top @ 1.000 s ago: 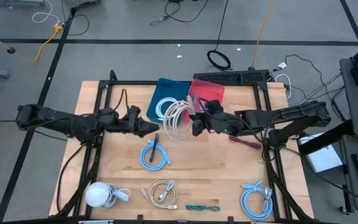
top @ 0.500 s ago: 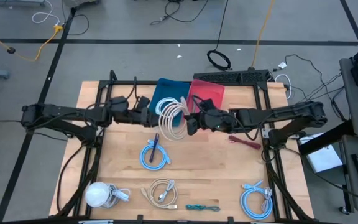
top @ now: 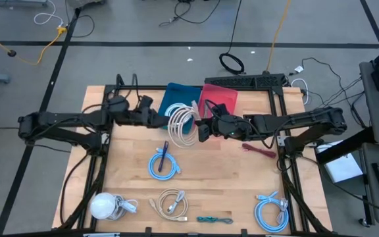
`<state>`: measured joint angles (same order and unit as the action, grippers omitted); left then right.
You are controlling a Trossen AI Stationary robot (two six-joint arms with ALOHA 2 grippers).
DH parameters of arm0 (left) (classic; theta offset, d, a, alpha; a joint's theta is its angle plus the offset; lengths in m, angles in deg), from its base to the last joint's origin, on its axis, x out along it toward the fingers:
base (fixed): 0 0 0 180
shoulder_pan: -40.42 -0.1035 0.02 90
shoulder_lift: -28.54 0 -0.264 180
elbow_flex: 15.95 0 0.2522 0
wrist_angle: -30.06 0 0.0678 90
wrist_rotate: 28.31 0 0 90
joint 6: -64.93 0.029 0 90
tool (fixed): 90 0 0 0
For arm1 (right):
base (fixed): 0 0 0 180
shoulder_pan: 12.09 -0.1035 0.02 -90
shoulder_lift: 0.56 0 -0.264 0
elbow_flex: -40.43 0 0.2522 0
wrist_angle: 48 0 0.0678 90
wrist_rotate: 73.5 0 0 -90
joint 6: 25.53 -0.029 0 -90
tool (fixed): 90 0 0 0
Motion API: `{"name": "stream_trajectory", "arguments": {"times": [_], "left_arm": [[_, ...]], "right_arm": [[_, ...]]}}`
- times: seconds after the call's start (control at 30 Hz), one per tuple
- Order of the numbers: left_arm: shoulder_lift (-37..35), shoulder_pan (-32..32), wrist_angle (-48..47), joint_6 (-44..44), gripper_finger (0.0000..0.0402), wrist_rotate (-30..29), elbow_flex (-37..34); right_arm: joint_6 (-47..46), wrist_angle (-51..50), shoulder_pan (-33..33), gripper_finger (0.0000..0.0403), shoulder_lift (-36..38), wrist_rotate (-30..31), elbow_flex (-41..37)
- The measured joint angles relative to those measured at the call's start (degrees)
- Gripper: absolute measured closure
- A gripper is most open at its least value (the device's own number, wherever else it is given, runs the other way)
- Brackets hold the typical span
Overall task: Pick & Place USB Port
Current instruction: Put the large brown charger cable into the blue bin
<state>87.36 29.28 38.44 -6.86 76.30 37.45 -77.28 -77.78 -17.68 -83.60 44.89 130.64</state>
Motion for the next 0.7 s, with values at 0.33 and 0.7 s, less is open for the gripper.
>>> {"name": "stream_trajectory", "arguments": {"times": [0.33,0.7], "left_arm": [[-2.16,-0.11,-2.17,1.2,0.0128,0.27,0.0],[-1.84,0.19,-3.49,1.8,0.0128,-0.62,0.0]], "right_arm": [[0.44,0.56,1.4,0.0354,-0.05,-0.59,-0.02],[-1.47,-3.86,4.22,0.0354,-0.7,-4.25,-0.11]]}}
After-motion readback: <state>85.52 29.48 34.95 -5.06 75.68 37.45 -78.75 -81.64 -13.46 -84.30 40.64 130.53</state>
